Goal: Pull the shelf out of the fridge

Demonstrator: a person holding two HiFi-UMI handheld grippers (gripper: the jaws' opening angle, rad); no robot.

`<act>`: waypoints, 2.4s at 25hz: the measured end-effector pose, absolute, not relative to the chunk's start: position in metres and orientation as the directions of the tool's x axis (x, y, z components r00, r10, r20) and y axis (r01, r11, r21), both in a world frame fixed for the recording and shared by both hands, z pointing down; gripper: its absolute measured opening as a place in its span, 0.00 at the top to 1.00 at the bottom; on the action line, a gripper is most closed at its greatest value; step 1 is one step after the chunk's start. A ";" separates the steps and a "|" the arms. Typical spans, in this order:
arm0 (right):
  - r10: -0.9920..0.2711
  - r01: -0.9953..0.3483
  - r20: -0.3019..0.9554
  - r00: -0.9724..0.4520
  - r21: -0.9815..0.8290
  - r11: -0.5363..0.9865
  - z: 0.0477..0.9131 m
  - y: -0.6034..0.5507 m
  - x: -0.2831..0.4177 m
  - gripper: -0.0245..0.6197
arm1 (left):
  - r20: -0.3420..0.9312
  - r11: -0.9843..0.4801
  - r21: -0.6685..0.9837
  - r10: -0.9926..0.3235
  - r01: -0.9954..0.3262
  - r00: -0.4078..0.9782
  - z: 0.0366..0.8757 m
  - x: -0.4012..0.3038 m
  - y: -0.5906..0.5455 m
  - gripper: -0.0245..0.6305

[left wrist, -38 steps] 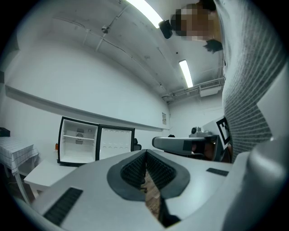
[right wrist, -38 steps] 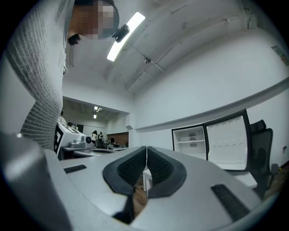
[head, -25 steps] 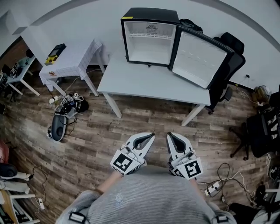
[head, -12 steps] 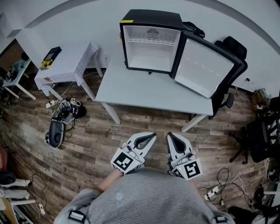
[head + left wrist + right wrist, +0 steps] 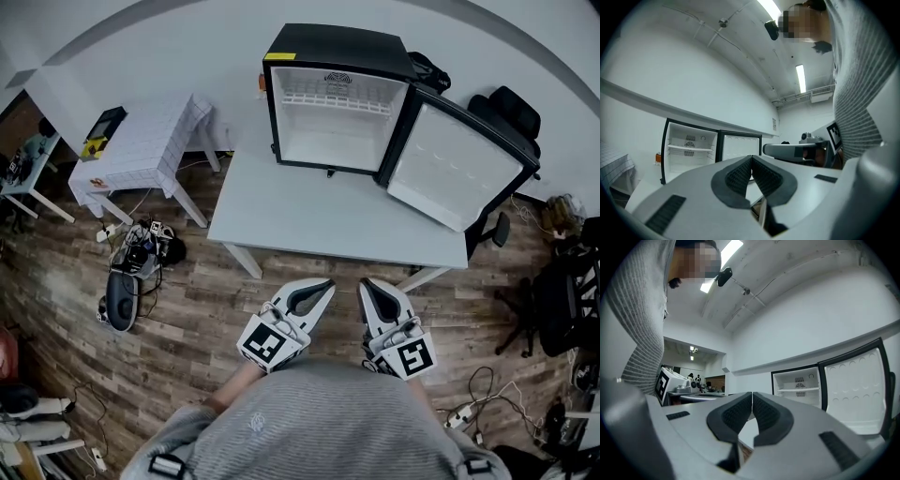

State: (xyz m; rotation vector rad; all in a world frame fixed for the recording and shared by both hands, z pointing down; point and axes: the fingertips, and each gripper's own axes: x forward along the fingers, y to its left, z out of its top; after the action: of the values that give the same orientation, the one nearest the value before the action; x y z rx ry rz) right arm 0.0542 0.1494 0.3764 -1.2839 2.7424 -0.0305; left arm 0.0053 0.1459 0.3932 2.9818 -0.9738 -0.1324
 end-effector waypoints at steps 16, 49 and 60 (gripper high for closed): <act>-0.807 -0.807 -0.094 -0.583 -0.051 0.588 0.362 0.025 -0.003 0.94 | -0.088 -0.836 0.055 -0.549 -0.546 0.831 0.386 -0.051 0.020 0.95; -0.776 -0.779 -0.118 -0.620 -0.030 0.627 0.353 -0.147 0.059 0.94 | -0.071 -0.804 0.061 -0.595 -0.592 0.800 0.381 0.018 -0.139 0.95; -0.763 -0.766 -0.117 -0.636 -0.019 0.642 0.356 -0.182 0.059 0.94 | -0.021 -0.784 0.072 -0.619 -0.617 0.785 0.391 0.017 -0.179 0.95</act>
State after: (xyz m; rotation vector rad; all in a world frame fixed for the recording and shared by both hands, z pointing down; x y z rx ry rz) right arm 0.0590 -0.1822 0.3555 -1.2814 2.7420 0.0500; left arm 0.0174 -0.1791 0.3914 2.9104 -1.0084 -0.0675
